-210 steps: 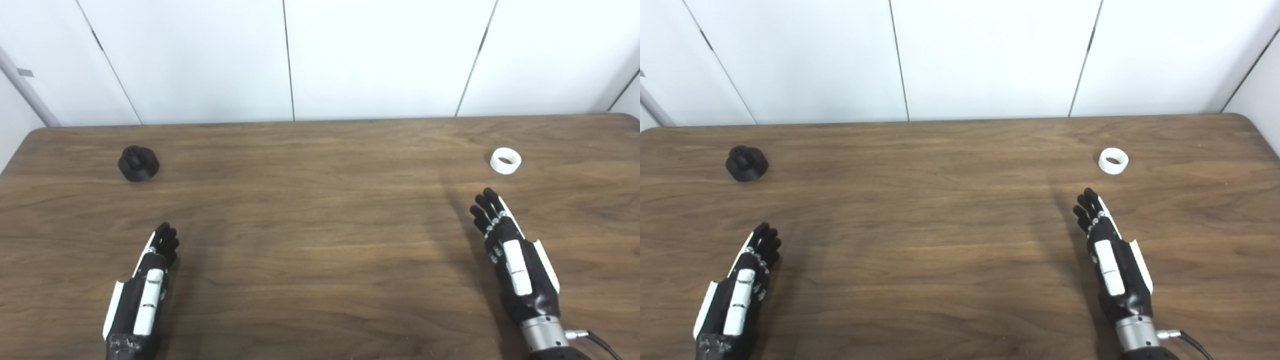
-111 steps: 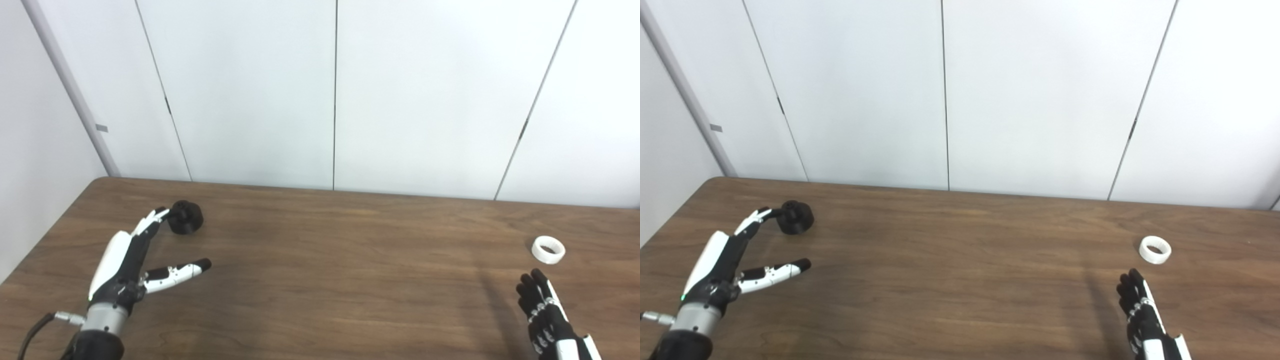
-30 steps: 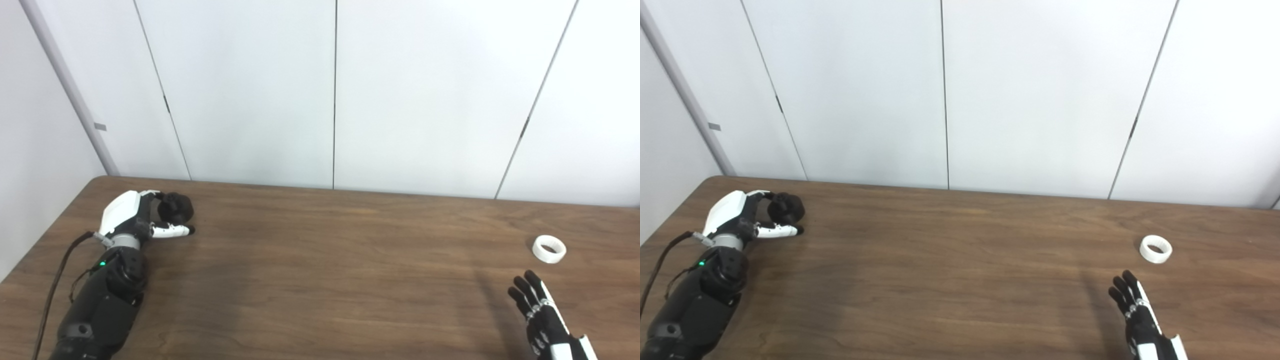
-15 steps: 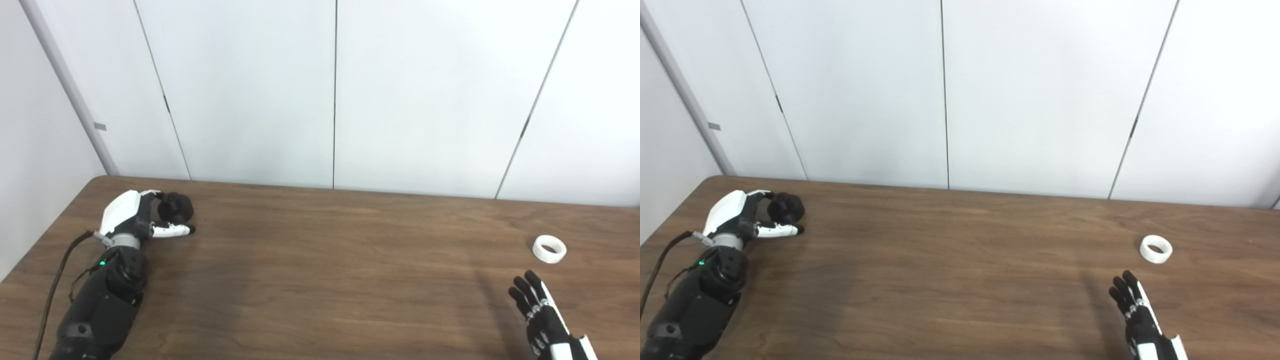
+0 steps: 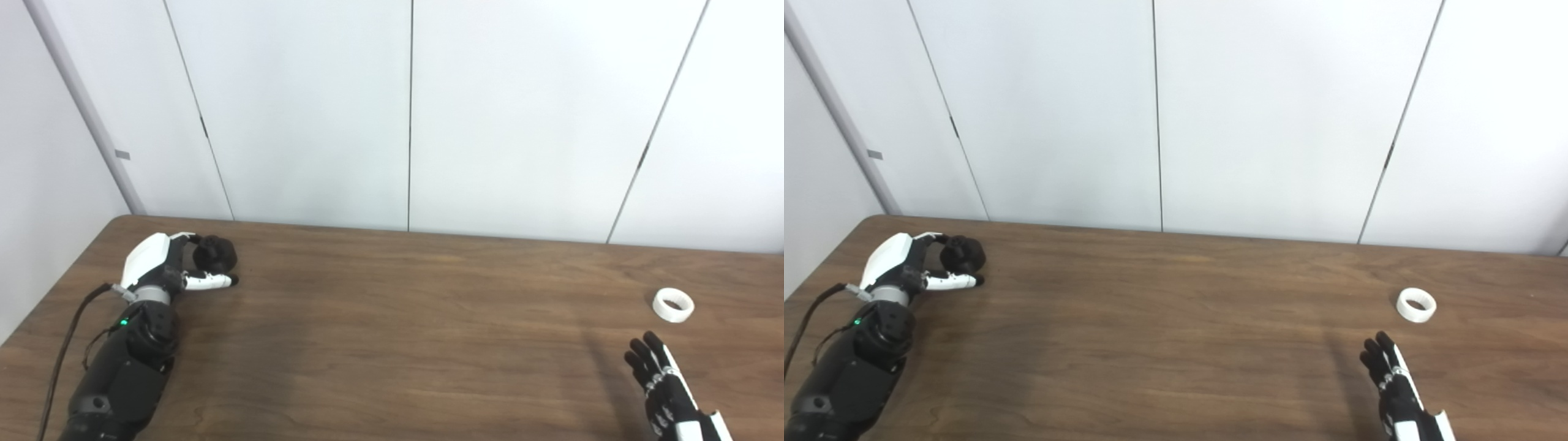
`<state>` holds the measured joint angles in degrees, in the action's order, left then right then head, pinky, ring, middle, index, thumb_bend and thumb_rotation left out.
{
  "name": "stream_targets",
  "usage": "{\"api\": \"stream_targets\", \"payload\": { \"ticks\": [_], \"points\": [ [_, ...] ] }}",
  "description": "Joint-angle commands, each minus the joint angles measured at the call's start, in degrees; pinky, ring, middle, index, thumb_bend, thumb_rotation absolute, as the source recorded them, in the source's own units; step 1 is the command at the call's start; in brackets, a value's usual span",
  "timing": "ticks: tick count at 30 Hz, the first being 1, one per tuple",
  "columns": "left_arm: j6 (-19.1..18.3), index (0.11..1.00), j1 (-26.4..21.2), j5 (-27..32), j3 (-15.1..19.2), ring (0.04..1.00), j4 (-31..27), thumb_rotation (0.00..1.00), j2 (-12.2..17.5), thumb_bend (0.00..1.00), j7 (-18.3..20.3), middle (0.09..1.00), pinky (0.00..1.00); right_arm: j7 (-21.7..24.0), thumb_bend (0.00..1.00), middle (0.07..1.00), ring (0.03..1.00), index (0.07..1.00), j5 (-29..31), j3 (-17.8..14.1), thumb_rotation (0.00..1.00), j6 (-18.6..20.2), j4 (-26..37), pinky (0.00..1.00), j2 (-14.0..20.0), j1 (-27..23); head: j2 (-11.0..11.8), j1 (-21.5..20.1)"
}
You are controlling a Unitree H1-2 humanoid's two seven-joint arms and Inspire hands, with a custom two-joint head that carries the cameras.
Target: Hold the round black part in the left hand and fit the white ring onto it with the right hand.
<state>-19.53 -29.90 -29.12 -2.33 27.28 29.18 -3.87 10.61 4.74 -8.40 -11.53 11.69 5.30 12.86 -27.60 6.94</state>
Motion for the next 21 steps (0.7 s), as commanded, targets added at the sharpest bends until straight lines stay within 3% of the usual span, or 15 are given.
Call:
{"api": "stream_targets", "payload": {
  "ticks": [1,6,12,21],
  "points": [
    [0.5,0.831,-3.4,-0.1,1.2,0.996,-3.8,0.29,2.2,0.90,-1.8,0.927,1.00,0.3,0.58,0.963,0.949,0.981,1.3,1.3,0.99,-0.3,-1.9,1.00,-0.5,10.5,0.0,0.4],
    [0.6,0.831,-3.2,0.0,1.3,0.996,-4.1,0.29,1.9,0.90,-1.8,0.925,1.00,1.1,0.54,0.971,0.962,0.993,2.7,1.1,1.00,-0.8,-2.5,1.00,0.0,10.3,0.8,3.2],
    [-0.5,0.829,-2.8,-1.0,0.6,0.981,-4.9,0.27,1.5,0.87,-1.9,0.917,1.00,1.8,0.49,0.994,0.990,1.000,3.1,0.5,1.00,-4.1,-5.2,1.00,0.3,9.6,2.3,7.1],
    [-0.5,0.828,-2.6,-0.9,0.3,0.989,-6.0,0.31,1.4,0.88,-1.6,0.929,1.00,1.1,0.49,0.992,0.997,0.997,2.7,0.1,1.00,-3.2,-5.6,1.00,0.1,9.7,3.3,9.5]
  ]
}}
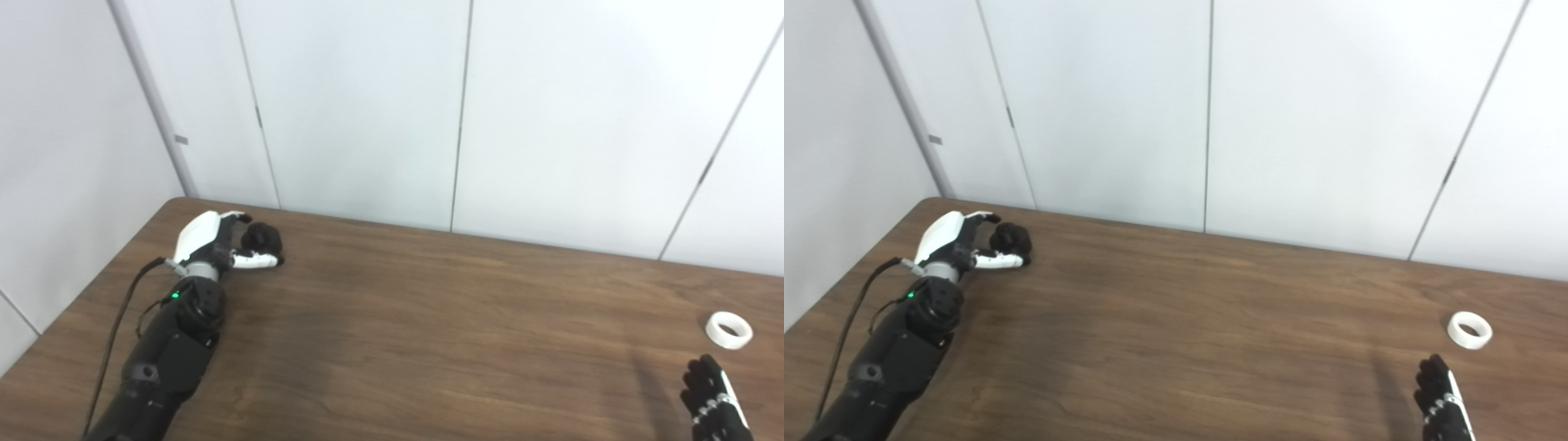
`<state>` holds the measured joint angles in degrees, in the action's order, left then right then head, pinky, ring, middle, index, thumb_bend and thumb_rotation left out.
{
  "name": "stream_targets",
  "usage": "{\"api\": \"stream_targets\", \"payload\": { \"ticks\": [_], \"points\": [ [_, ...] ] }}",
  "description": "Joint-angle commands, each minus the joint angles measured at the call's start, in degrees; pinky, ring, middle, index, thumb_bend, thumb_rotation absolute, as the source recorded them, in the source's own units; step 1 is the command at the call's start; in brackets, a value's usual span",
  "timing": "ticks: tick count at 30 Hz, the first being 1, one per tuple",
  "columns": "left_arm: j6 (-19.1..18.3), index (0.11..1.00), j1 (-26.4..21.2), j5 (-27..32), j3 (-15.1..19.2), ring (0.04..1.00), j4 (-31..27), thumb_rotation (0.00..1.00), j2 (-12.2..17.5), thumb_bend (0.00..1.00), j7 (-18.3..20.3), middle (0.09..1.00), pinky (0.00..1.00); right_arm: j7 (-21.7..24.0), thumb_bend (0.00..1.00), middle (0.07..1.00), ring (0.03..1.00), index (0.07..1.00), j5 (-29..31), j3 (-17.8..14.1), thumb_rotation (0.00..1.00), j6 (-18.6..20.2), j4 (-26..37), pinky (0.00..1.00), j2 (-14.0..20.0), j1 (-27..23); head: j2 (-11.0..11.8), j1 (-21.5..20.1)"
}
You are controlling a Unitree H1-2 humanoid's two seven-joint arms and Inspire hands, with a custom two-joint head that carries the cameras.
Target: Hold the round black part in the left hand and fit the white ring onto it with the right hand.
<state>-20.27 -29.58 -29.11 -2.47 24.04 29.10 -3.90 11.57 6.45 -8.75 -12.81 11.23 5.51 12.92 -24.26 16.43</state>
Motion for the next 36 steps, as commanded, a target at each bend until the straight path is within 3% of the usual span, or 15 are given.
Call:
{"api": "stream_targets", "payload": {
  "ticks": [1,12,26,36],
  "points": [
    [0.2,0.831,-3.0,-0.9,0.4,0.992,-2.7,0.31,1.5,0.88,-1.6,0.930,1.00,0.2,0.48,0.993,0.999,0.999,1.1,0.5,1.00,-2.1,-5.2,1.00,-0.1,9.7,0.0,0.0],
    [0.1,0.831,-3.1,-1.5,-0.1,0.990,-2.6,0.32,1.7,0.89,-2.2,0.925,1.00,0.5,0.45,1.000,1.000,1.000,1.8,0.6,1.00,-2.3,-5.8,1.00,-0.1,9.5,2.0,2.8],
    [-1.1,0.837,-5.0,-2.5,-0.8,0.994,-1.3,0.29,2.0,0.89,-2.6,0.935,1.00,0.5,0.43,1.000,1.000,1.000,1.7,0.8,1.00,-2.1,-5.2,1.00,-0.2,9.9,2.0,2.6],
    [-1.0,0.850,-6.3,-3.5,-2.3,1.000,1.8,0.31,3.8,0.89,-1.8,0.944,1.00,0.5,0.43,1.000,1.000,1.000,1.4,0.9,1.00,-2.8,-5.6,1.00,-0.2,9.9,1.7,1.7]
  ]
}}
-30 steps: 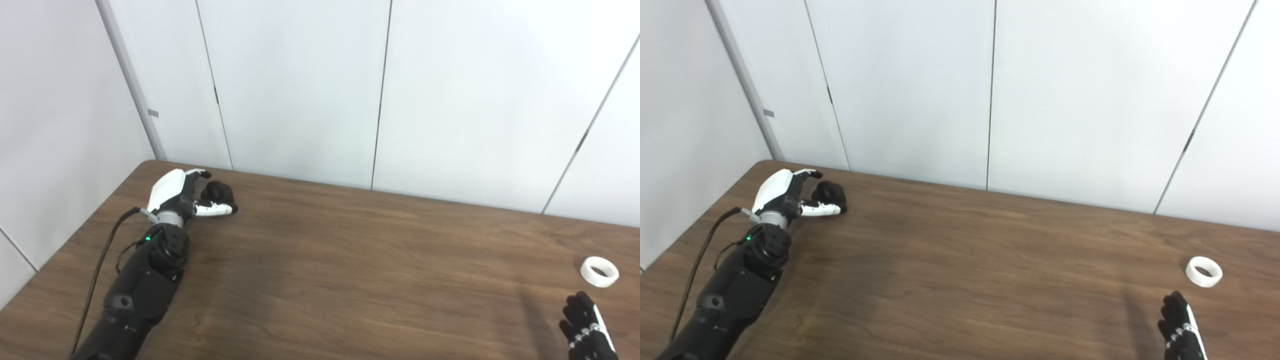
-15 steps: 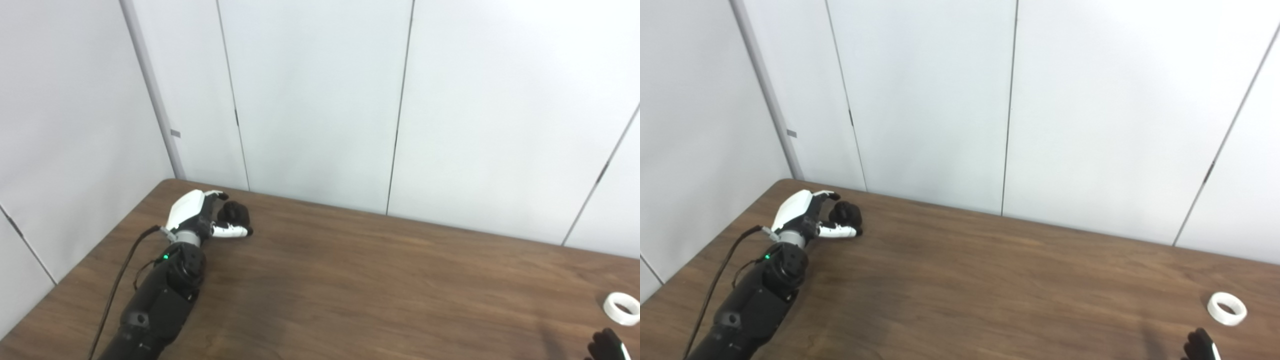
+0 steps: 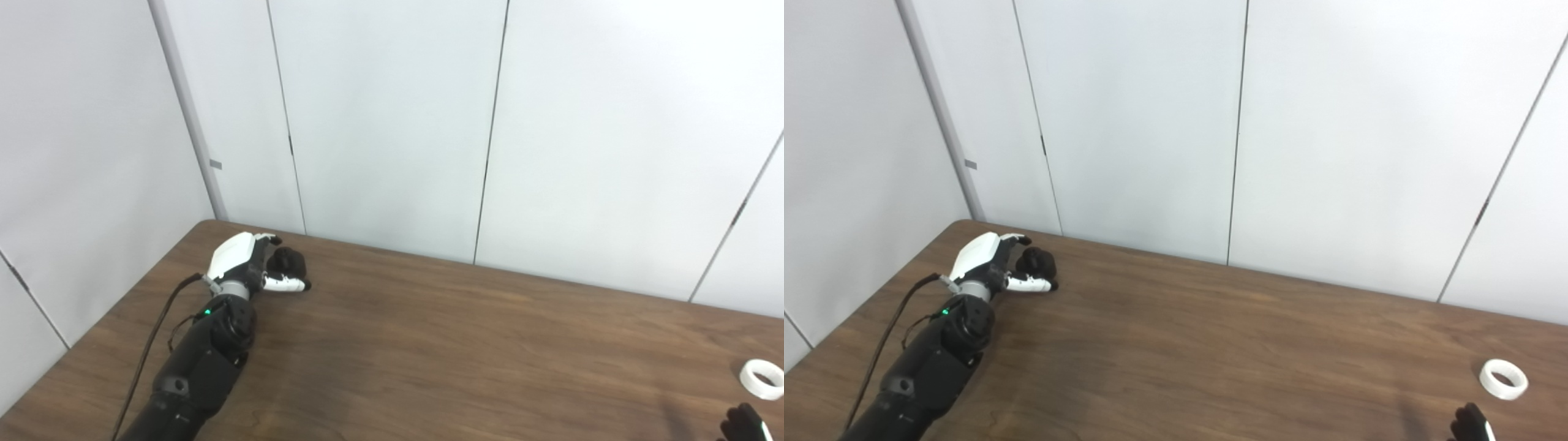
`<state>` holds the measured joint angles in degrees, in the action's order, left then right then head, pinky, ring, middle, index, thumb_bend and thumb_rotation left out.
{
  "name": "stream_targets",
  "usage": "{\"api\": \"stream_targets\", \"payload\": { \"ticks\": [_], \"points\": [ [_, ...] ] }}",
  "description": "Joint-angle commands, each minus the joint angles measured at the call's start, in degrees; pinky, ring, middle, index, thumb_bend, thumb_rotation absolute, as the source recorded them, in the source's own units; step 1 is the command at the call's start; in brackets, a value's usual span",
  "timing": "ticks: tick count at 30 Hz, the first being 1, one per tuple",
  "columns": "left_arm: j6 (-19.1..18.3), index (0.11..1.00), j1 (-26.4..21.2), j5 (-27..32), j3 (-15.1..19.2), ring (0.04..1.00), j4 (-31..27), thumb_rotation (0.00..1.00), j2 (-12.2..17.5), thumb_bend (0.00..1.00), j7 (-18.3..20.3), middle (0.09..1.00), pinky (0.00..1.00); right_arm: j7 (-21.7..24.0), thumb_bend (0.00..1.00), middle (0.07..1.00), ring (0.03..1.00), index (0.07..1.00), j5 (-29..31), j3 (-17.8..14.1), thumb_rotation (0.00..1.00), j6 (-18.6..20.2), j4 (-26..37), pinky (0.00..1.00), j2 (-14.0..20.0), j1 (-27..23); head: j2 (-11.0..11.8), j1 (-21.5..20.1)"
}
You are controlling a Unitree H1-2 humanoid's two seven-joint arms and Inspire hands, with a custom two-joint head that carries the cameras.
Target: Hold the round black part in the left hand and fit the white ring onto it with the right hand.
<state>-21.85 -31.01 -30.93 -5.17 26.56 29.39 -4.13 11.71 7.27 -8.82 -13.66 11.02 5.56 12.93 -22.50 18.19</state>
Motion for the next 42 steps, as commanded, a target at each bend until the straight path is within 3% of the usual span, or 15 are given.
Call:
{"api": "stream_targets", "payload": {
  "ticks": [1,42],
  "points": [
    [0.6,0.851,-5.0,-1.7,0.3,1.000,-0.4,0.32,3.6,0.89,-1.6,0.945,1.00,0.3,0.43,1.000,1.000,1.000,0.5,0.9,1.00,-2.0,-5.3,1.00,-0.3,9.9,-0.1,0.0],
    [3.2,0.841,-11.7,2.4,-0.2,0.995,12.2,0.33,3.4,0.91,-1.6,0.934,1.00,-0.2,0.39,1.000,1.000,1.000,-1.4,1.9,1.00,-1.9,-1.8,1.00,-1.6,13.6,-1.2,-2.7]
  ]
}}
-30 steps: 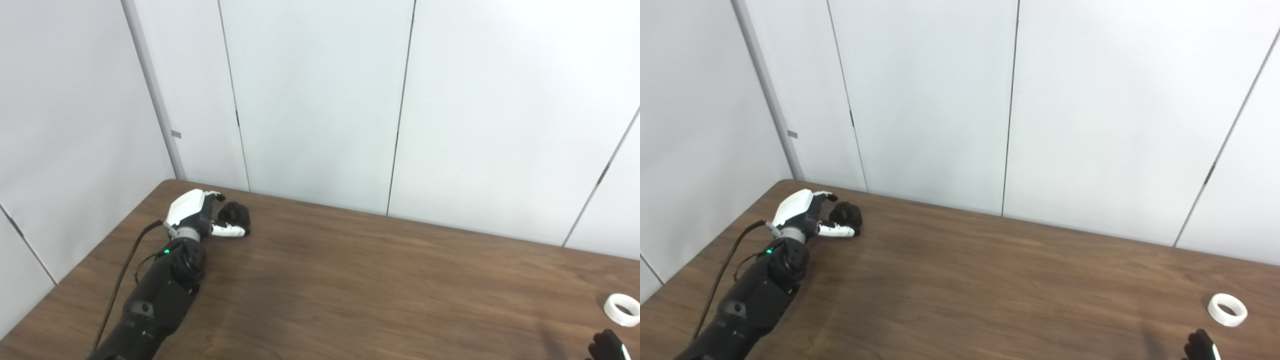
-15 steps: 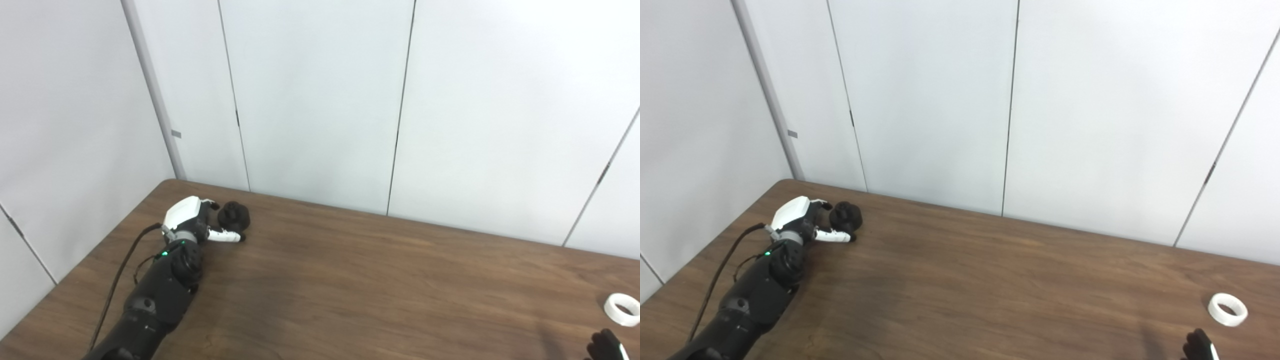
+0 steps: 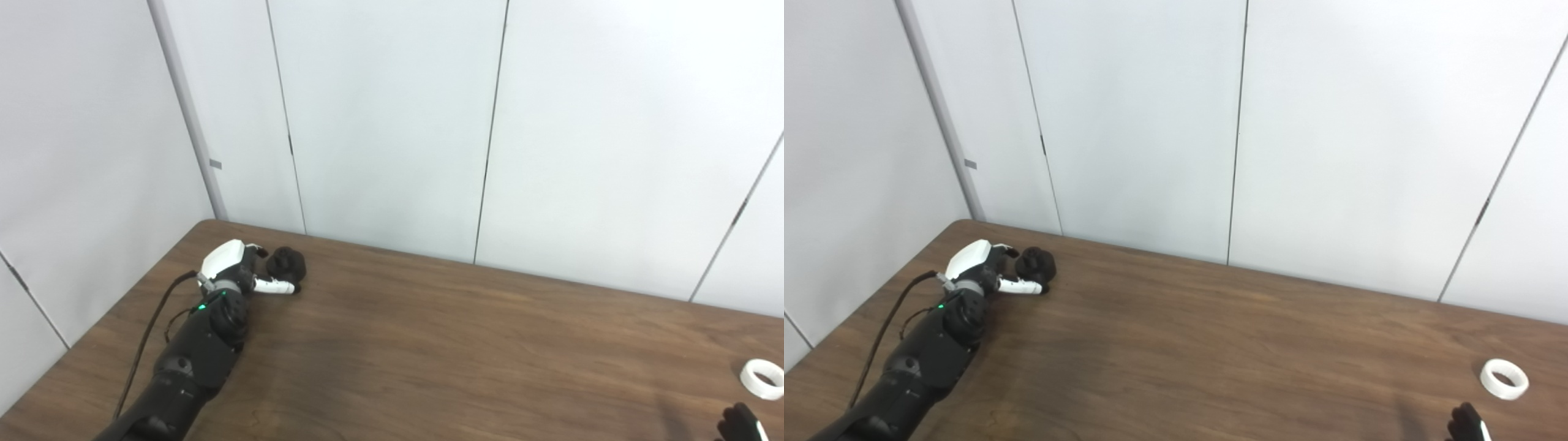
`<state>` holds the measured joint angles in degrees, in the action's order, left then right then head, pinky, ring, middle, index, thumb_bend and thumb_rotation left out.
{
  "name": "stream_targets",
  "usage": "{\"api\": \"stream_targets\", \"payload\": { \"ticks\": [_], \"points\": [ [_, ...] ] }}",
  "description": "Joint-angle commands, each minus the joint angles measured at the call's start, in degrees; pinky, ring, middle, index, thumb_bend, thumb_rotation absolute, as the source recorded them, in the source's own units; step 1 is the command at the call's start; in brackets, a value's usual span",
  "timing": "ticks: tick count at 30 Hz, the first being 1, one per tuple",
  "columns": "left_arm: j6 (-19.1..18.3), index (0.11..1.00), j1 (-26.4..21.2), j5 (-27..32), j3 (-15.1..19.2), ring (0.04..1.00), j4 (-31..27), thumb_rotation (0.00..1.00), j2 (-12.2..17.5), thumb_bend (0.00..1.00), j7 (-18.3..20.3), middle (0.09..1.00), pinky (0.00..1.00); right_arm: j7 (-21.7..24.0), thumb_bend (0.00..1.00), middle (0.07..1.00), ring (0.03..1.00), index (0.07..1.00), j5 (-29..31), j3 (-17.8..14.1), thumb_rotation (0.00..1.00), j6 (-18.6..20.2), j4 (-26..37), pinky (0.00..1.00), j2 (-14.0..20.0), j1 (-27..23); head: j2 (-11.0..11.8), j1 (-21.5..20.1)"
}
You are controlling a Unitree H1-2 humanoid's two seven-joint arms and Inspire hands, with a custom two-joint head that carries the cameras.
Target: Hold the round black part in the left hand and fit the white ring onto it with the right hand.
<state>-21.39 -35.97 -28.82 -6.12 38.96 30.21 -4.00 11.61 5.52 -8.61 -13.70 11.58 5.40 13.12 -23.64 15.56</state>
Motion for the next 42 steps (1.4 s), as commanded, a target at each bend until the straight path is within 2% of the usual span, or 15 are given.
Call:
{"api": "stream_targets", "payload": {
  "ticks": [1,16,20,42],
  "points": [
    [2.8,0.845,-6.8,0.4,0.7,0.998,-0.2,0.34,2.5,0.91,-1.6,0.937,1.00,-0.1,0.39,1.000,1.000,1.000,0.3,1.6,1.00,-1.8,-2.2,1.00,-1.5,13.5,-0.1,-0.1],
    [1.3,0.849,-7.9,2.2,0.6,1.000,-0.5,0.30,1.7,0.87,-0.3,0.947,1.00,-0.6,0.39,1.000,1.000,1.000,-0.3,1.5,1.00,-1.3,-1.9,1.00,-1.5,13.9,-0.7,-0.3],
    [2.1,0.846,-7.8,2.0,0.1,1.000,-0.7,0.31,1.9,0.88,-0.1,0.941,1.00,-0.5,0.39,1.000,1.000,1.000,-0.4,1.5,1.00,-1.5,-1.9,1.00,-1.5,14.0,-0.9,-0.4],
    [1.6,0.835,-7.8,1.7,-0.3,1.000,-1.0,0.31,2.3,0.86,0.4,0.939,1.00,-0.9,0.39,0.998,0.996,1.000,-1.0,1.7,1.00,-1.7,-1.2,1.00,-1.9,14.5,-1.2,-0.7]
  ]
}}
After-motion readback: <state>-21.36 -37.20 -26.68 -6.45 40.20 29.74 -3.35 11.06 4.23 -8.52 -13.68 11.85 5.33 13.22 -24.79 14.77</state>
